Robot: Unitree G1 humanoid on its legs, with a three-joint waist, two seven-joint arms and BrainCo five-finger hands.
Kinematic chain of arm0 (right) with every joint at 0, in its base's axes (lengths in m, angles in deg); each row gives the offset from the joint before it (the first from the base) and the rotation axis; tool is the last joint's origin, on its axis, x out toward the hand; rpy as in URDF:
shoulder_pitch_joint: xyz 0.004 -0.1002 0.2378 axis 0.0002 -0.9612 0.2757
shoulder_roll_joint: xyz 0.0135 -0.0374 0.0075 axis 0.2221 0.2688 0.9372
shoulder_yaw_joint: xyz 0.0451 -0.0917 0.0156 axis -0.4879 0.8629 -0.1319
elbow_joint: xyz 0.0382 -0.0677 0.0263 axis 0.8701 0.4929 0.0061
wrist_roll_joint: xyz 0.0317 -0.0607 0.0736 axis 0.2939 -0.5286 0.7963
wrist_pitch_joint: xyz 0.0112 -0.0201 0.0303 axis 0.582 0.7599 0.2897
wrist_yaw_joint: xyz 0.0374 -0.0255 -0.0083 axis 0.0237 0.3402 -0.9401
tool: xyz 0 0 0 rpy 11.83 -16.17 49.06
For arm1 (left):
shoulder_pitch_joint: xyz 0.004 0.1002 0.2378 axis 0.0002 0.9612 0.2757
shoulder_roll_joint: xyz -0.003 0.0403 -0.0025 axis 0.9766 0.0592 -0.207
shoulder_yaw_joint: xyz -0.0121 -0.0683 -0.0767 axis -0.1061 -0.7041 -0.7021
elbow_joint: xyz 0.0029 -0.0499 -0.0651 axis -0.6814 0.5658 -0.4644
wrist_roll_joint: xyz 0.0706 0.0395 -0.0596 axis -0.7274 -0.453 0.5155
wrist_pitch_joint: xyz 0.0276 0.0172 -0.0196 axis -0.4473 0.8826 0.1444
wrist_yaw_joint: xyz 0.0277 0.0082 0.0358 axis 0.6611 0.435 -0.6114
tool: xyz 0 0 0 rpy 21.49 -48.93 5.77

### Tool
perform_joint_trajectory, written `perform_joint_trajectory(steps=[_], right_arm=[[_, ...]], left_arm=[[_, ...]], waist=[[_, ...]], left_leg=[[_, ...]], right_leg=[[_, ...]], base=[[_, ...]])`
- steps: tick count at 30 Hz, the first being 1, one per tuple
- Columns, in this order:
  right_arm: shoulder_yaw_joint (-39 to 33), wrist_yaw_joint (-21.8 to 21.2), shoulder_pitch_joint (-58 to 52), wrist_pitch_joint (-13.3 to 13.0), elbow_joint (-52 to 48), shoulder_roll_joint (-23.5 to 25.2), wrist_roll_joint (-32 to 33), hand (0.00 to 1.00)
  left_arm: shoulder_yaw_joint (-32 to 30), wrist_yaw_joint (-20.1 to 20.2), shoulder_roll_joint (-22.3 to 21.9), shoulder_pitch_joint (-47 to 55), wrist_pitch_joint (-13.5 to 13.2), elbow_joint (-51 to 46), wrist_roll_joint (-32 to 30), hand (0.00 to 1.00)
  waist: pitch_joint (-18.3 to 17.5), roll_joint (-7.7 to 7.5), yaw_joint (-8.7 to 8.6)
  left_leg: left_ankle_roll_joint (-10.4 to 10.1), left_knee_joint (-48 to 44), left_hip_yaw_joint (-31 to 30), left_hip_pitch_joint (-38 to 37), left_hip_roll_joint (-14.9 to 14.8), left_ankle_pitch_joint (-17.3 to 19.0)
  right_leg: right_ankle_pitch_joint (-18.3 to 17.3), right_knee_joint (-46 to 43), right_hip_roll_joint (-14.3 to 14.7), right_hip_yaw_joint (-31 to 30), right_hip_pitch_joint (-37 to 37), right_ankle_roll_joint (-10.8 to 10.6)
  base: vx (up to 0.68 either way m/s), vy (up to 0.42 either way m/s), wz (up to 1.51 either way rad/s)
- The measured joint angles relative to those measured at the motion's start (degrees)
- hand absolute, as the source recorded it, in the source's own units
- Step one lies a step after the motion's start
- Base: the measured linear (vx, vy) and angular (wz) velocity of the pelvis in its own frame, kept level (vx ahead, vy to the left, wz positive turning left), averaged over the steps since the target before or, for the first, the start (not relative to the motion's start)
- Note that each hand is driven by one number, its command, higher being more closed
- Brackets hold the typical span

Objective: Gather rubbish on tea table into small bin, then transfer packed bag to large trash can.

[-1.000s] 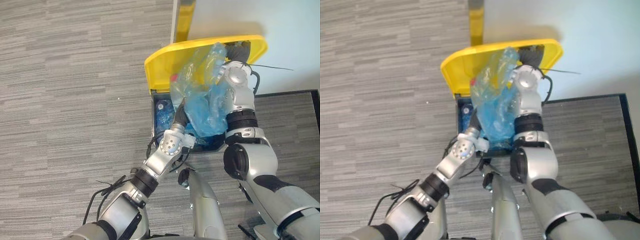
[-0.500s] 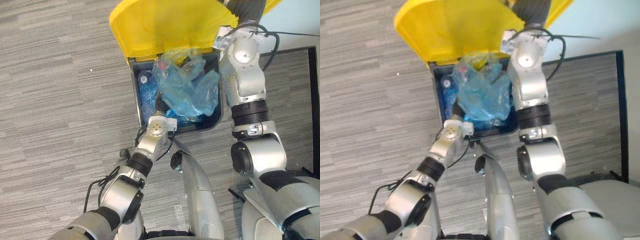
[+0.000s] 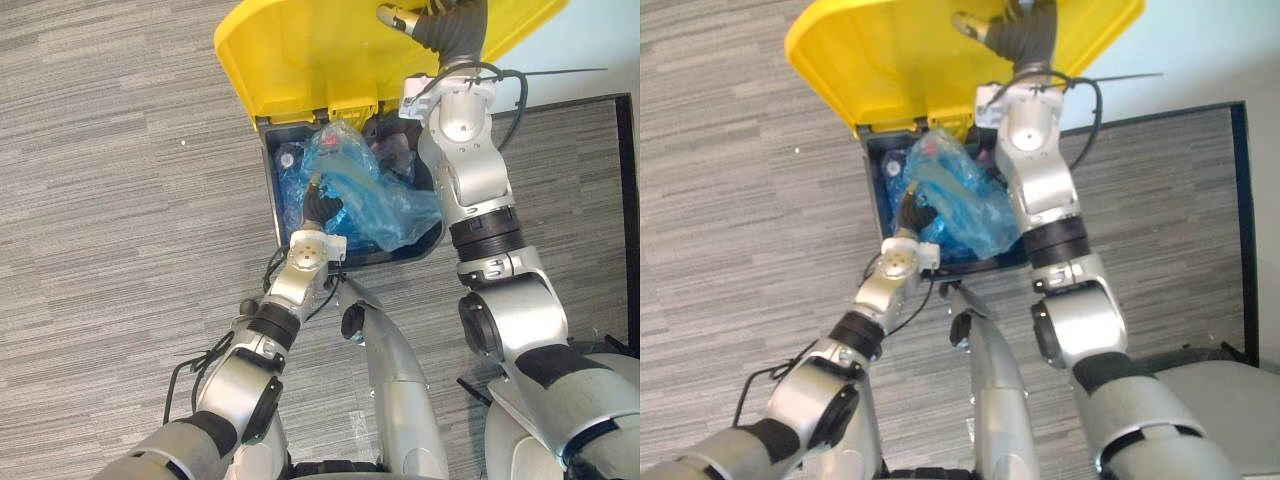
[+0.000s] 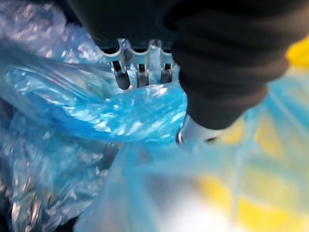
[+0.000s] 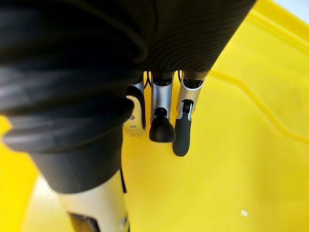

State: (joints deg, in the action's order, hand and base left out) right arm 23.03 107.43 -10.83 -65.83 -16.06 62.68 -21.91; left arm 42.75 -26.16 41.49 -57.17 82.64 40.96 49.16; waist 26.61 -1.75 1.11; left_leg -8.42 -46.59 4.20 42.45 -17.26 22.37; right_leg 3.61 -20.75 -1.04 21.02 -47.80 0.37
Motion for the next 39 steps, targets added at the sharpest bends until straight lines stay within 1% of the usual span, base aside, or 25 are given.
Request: perform_joint_trajectory(steps=[6,8,9,13,16,18,20,21,22,23,24,25,26,27,28,29,30,31,32,33,34,35,36,37,39], right_arm=[[-0.02,-0.81,-5.91,-0.17,-0.02,1.93,-1.8,0.0],[-0.03,-1.45,-9.06,-0.18,-0.25,2.46,-2.9,0.0],[-0.08,-1.93,-11.91,-0.18,-0.62,2.63,-3.99,0.0],[-0.81,-2.68,-18.43,-0.11,-0.88,4.07,-5.97,0.0],[-1.4,-4.06,-26.11,-0.05,-1.15,5.38,-8.26,0.0],[-1.93,-4.72,-30.81,-0.02,-1.16,7.06,-8.93,0.0],[-2.27,-5.26,-36.1,0.14,-1.14,8.99,-10.27,0.0],[-2.36,-5.54,-39.67,0.19,-1.13,10.36,-10.66,0.0],[-2.33,-6.16,-43.47,0.18,-1.13,11.73,-10.79,0.0],[-2.33,-6.49,-45.11,0.21,-1.12,12.32,-10.91,0.0],[-2.32,-7.06,-48.99,0.17,-1.1,13.9,-11.57,0.0],[-2.44,-7.43,-52.29,0.23,-1.08,14.73,-12.47,0.0],[-2.43,-7.5,-53.79,0.19,-0.96,14.92,-12.52,0.0],[-2.49,-7.76,-56.58,0.12,-0.45,15.17,-12.61,0.0],[-3.09,-8.5,-60.38,-0.33,0.84,15.98,-12.94,0.0],[-3.73,-8.76,-62.73,-0.52,3.01,16.72,-12.96,0.0],[-4.76,-9.05,-64.05,-0.81,4.6,16.77,-13.08,0.0],[-7.84,-9.06,-65.57,-0.78,8.26,17.34,-13.13,0.0],[-9.55,-9.01,-66.63,-0.68,10.8,17.21,-13.15,0.0],[-11.2,-8.99,-67.48,-0.78,12.59,17.19,-13.28,0.0],[-13.59,-8.93,-67.92,-0.54,17.01,16.7,-13.72,0.0],[-15.07,-8.8,-69.52,0.03,19.65,15.8,-13.95,0.0],[-15.36,-8.8,-70.27,0.23,20.55,15.48,-13.96,0.0],[-16.69,-8.83,-70.36,0.34,21.31,14.91,-14.04,0.0],[-17.79,-8.99,-70.28,0.34,22.59,14.67,-14.02,0.0]], left_arm=[[0.08,0.06,0.19,4.43,0.4,-1.4,-3.59,0.0],[0.19,0.07,0.43,7.72,0.44,-3.8,-4.41,0.0],[0.2,0.07,0.88,10.34,0.43,-5.37,-4.43,0.0],[-0.17,0.19,2.68,17.33,0.4,-8.4,-4.4,0.0],[-2.32,0.67,2.83,24.61,0.33,-9.11,-4.33,0.0],[-4.12,1.21,2.85,28.68,0.35,-9.05,-4.33,0.0],[-6.32,2.04,2.7,32.32,0.35,-8.69,-4.33,0.0],[-8.21,2.33,2.49,34.15,0.32,-7.39,-4.36,0.0],[-10.72,2.79,2.2,35.71,0.36,-4.87,-4.33,0.0],[-11.91,3.02,2.0,36.3,0.4,-3.71,-4.14,0.0],[-15.27,3.34,1.75,37.49,0.5,-0.91,-3.67,0.0],[-18.53,3.9,1.17,38.82,0.66,1.29,-1.55,0.0],[-19.56,4.2,1.01,39.29,0.81,2.09,-0.75,0.0],[-20.26,4.54,1.01,40.16,0.93,3.28,0.2,0.0],[-21.76,4.63,1.01,42.04,1.1,5.6,0.28,0.0],[-23.58,4.63,1.17,43.16,1.61,7.59,0.24,0.0],[-24.67,4.6,1.07,43.22,1.87,8.35,0.18,0.0],[-25.25,4.67,0.96,43.11,2.64,9.71,-0.02,0.0],[-25.49,4.69,0.45,44.2,2.63,10.52,-0.33,0.0],[-27.17,4.77,0.13,44.43,2.55,10.53,-0.55,0.0],[-28.52,4.74,0.01,43.37,2.72,12.41,-0.88,0.0],[-29.19,4.96,-0.54,43.48,2.74,13.72,-0.86,0.0],[-28.97,5.33,-0.72,43.63,2.72,14.38,-0.83,0.0],[-29.38,5.65,-0.75,43.61,2.69,15.12,-0.82,0.0],[-30.68,5.68,-0.8,43.8,2.69,15.64,-0.82,0.0]], waist=[[-0.38,-0.53,0.76],[-0.45,-0.6,1.43],[-0.45,-0.61,2.1],[-0.75,-0.83,2.49],[-1.07,-0.98,2.83],[-2.31,-1.15,2.97],[-3.53,-1.62,3.54],[-3.82,-1.66,3.81],[-5.31,-1.83,3.78],[-6.04,-1.92,3.77],[-7.31,-2.62,3.51],[-8.4,-2.24,2.97],[-8.55,-2.28,2.25],[-9.44,-2.68,1.79],[-11.44,-2.85,1.92],[-13.2,-4.44,1.85],[-13.36,-4.43,1.66],[-14.75,-2.92,1.78],[-16.34,-2.21,2.64],[-16.81,-2.37,2.48],[-16.89,-3.03,1.81],[-17.89,-1.72,1.97],[-18.28,-1.13,1.89],[-18.68,-0.68,1.67],[-19.14,-0.27,1.68]], left_leg=[[0.13,1.63,0.05,-4.56,1.03,-0.11],[0.4,2.33,-0.04,-6.2,1.28,-0.33],[0.44,2.79,-0.11,-7.72,1.27,-0.36],[0.92,4.71,-0.21,-11.98,2.01,-0.72],[0.96,6.46,0.0,-17.08,2.94,-0.75],[0.95,7.31,0.35,-19.2,3.27,-0.74],[0.95,8.68,1.53,-22.19,3.76,-0.74],[0.92,9.63,2.24,-24.79,4.02,-0.76],[0.56,10.47,2.79,-26.31,4.21,-0.98],[0.39,11.27,3.16,-27.02,4.26,-1.28],[1.31,14.94,4.17,-29.28,4.44,-3.44],[0.67,19.11,5.91,-31.04,3.51,-6.36],[0.33,20.64,5.73,-32.46,3.81,-7.33],[-0.08,22.82,5.63,-34.02,3.99,-8.57],[-0.49,23.98,5.57,-34.65,3.93,-9.08],[-1.05,24.41,5.43,-34.89,4.12,-9.34],[-1.18,24.8,5.06,-34.9,4.2,-9.37],[-0.95,27.69,4.39,-35.08,3.05,-10.53],[0.11,30.76,4.75,-35.61,2.36,-11.61],[-1.24,32.38,5.4,-36.01,2.45,-13.55],[-1.82,34.24,5.68,-37.72,3.76,-15.05],[-0.77,36.48,5.94,-38.81,3.5,-16.16],[-0.23,36.93,5.97,-39.02,3.4,-16.53],[0.7,37.85,6.41,-39.67,3.77,-17.26],[1.45,40.43,6.26,-41.2,4.52,-17.8]], right_leg=[[-0.48,0.04,-0.83,-0.11,4.0,0.55],[-0.58,0.32,-0.93,-0.04,5.61,0.57],[-0.98,0.22,-0.93,0.13,6.99,0.85],[-2.15,-0.26,-1.62,0.41,10.52,0.93],[-3.72,-1.61,-2.63,0.25,14.25,0.78],[-4.38,-2.39,-3.0,-0.02,15.55,0.66],[-5.35,-3.66,-3.55,-0.93,16.71,0.17],[-5.82,-4.19,-3.89,-1.35,18.3,-0.4],[-5.05,-4.32,-4.19,-1.63,19.08,-1.65],[-4.32,-4.33,-4.29,-1.79,19.21,-3.77],[-1.15,-2.03,-4.15,-3.38,19.99,-9.94],[-1.16,-7.57,-4.5,-5.54,19.33,-6.07],[-3.52,-14.65,-5.47,-6.41,18.97,-2.72],[-6.42,-23.75,-6.69,-8.46,19.13,-0.49],[-9.97,-30.05,-7.78,-11.52,21.22,-0.91],[-12.37,-30.04,-8.09,-12.6,22.27,-2.25],[-12.73,-29.0,-7.57,-12.08,22.96,-2.06],[-13.59,-22.09,-4.08,-12.58,25.8,-3.71],[-15.96,-15.44,-2.1,-13.66,28.88,-4.74],[-19.03,-14.68,-2.93,-14.04,29.83,-2.54],[-21.31,-11.75,-3.08,-14.1,31.79,-0.46],[-20.11,-8.81,-2.21,-13.84,32.81,-0.16],[-19.58,-7.56,-1.9,-13.75,33.37,-0.16],[-18.46,-5.49,-1.53,-13.62,34.21,-0.25],[-17.2,-2.37,-1.01,-13.27,35.94,-0.68]], base=[[-0.05,-0.019,0.09],[-0.04,-0.043,0.09],[-0.04,-0.052,0.09],[-0.04,-0.037,0.13],[-0.03,-0.005,0.1],[-0.01,0.005,0.02],[0.03,0.008,-0.1],[0.04,0.018,-0.14],[0.04,0.031,-0.17],[0.02,0.056,-0.29],[-0.01,0.004,-0.24],[-0.03,-0.029,-0.07],[-0.02,-0.072,0.17],[0.0,-0.082,0.19],[0.02,-0.149,0.11],[0.0,-0.192,0.07],[-0.05,-0.187,0.08],[-0.04,-0.12,-0.14],[-0.03,-0.155,-0.29],[0.02,-0.181,-0.25],[-0.01,-0.203,-0.13],[-0.02,-0.115,-0.03],[-0.03,-0.044,-0.13],[0.0,0.0,0.0],[-0.03,0.017,0.09]])
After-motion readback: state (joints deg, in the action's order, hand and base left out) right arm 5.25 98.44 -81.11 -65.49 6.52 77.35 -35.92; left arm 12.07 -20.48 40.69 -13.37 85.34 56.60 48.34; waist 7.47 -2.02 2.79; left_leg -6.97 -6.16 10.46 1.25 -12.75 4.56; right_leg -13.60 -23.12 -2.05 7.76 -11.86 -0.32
